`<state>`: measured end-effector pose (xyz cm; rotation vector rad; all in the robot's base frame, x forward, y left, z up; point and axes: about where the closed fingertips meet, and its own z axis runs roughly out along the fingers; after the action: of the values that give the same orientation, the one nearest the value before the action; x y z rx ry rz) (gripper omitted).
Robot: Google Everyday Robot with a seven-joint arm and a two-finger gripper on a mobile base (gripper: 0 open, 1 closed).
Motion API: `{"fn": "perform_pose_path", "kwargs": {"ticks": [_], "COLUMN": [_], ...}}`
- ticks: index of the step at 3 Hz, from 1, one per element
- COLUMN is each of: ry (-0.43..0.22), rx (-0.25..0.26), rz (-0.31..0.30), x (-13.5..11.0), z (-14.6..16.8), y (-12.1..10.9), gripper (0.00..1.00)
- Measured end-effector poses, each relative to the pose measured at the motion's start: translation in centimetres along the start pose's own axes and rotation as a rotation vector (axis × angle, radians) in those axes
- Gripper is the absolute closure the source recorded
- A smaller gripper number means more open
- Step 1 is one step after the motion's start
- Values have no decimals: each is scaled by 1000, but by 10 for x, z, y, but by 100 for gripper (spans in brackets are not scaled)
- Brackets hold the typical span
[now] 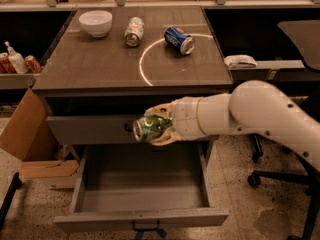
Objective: Pick green can from middle drawer and place on counter
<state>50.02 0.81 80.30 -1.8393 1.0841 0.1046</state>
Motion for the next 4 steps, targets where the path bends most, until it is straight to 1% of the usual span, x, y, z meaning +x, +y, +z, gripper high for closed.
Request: {"fn": "perform_pose_path", "kwargs": {"ticks": [1, 2, 3, 4], "ry": [10, 25, 25, 14], "rx": [28, 36, 36, 40], "rz": [-35, -98, -98, -90], "x": [-5, -9, -9, -8], "z": [-33, -54, -54, -55], "y": [-44, -82, -82, -95], "gripper": [100, 100, 100, 100]}}
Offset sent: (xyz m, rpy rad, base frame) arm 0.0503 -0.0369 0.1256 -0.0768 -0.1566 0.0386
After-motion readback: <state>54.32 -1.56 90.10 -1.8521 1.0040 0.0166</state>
